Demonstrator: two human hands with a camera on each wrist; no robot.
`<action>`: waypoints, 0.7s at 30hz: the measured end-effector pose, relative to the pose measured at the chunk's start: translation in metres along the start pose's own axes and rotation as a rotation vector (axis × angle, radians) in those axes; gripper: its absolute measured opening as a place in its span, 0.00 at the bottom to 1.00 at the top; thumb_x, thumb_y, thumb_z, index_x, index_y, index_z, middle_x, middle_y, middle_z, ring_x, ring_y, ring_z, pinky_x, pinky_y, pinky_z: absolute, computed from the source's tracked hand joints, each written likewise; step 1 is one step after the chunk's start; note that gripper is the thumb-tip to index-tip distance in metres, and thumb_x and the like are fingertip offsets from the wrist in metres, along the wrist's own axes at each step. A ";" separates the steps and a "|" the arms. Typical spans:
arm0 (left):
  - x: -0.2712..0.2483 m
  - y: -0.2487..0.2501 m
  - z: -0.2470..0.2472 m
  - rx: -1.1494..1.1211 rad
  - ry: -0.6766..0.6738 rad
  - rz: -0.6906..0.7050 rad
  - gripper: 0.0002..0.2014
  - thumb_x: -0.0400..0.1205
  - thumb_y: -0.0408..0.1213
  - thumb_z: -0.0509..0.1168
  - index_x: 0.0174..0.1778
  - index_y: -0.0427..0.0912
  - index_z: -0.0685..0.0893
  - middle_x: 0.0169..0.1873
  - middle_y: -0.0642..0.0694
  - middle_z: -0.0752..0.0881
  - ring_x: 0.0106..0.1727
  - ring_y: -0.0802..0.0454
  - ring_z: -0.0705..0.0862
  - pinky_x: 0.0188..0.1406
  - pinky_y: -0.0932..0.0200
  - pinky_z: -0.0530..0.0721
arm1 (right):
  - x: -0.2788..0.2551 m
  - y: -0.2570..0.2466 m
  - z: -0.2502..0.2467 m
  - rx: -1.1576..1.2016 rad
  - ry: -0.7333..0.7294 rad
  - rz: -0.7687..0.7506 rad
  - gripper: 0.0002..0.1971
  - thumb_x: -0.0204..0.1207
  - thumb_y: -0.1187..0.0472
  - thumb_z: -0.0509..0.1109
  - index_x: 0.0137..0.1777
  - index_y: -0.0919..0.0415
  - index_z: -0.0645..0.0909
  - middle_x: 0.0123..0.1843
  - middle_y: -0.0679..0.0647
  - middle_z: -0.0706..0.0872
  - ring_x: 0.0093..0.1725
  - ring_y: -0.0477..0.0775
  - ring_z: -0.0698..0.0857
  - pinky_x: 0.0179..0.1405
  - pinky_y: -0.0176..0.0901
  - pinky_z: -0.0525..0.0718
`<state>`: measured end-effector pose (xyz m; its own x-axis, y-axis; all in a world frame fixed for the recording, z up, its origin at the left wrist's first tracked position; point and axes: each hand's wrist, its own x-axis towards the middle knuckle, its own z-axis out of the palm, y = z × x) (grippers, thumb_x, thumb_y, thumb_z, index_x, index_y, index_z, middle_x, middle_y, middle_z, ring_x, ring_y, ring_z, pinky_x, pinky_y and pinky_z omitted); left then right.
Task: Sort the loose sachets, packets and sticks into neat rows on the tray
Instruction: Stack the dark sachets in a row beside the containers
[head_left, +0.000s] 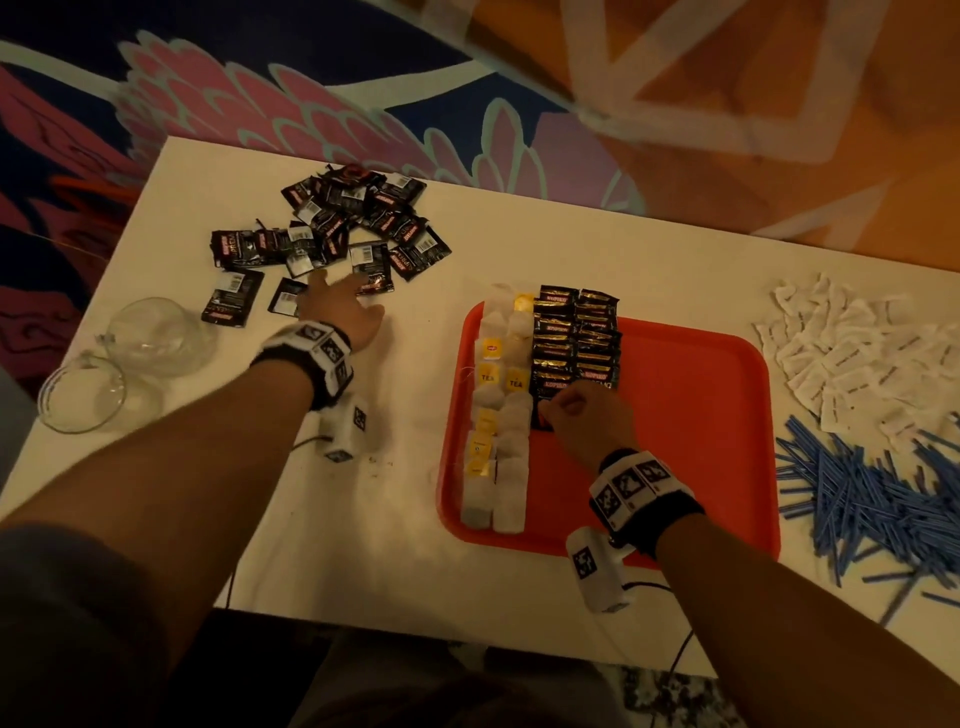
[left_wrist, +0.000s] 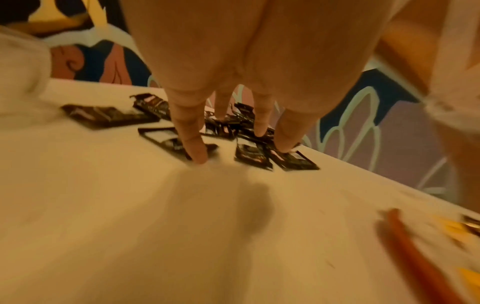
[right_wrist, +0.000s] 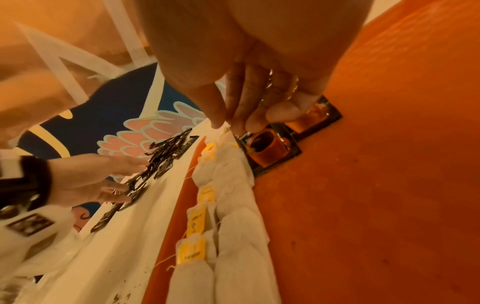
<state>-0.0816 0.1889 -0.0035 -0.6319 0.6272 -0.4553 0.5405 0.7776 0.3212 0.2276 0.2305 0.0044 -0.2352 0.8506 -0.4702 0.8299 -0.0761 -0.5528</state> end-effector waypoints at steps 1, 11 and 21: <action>0.014 -0.003 -0.008 0.034 0.004 -0.011 0.30 0.85 0.50 0.65 0.83 0.54 0.67 0.86 0.39 0.50 0.84 0.31 0.56 0.81 0.37 0.64 | -0.001 -0.003 0.001 -0.011 -0.004 -0.018 0.06 0.78 0.52 0.73 0.44 0.52 0.82 0.38 0.39 0.79 0.39 0.38 0.78 0.30 0.29 0.68; 0.084 -0.073 -0.028 0.241 -0.092 0.002 0.45 0.78 0.62 0.69 0.87 0.61 0.51 0.87 0.37 0.46 0.85 0.24 0.49 0.81 0.25 0.55 | -0.008 -0.032 0.023 -0.003 -0.034 -0.041 0.07 0.77 0.54 0.76 0.40 0.50 0.81 0.36 0.42 0.82 0.37 0.40 0.80 0.31 0.32 0.72; -0.029 -0.087 0.029 0.166 -0.013 0.120 0.30 0.86 0.53 0.61 0.84 0.61 0.60 0.86 0.40 0.53 0.86 0.32 0.48 0.81 0.26 0.54 | 0.001 -0.112 0.082 -0.078 -0.155 -0.097 0.06 0.77 0.52 0.75 0.45 0.53 0.84 0.37 0.43 0.82 0.37 0.41 0.79 0.34 0.31 0.74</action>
<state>-0.0940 0.1020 -0.0420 -0.5510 0.7132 -0.4333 0.6961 0.6792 0.2328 0.0930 0.1976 0.0092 -0.3863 0.7611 -0.5210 0.8347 0.0480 -0.5487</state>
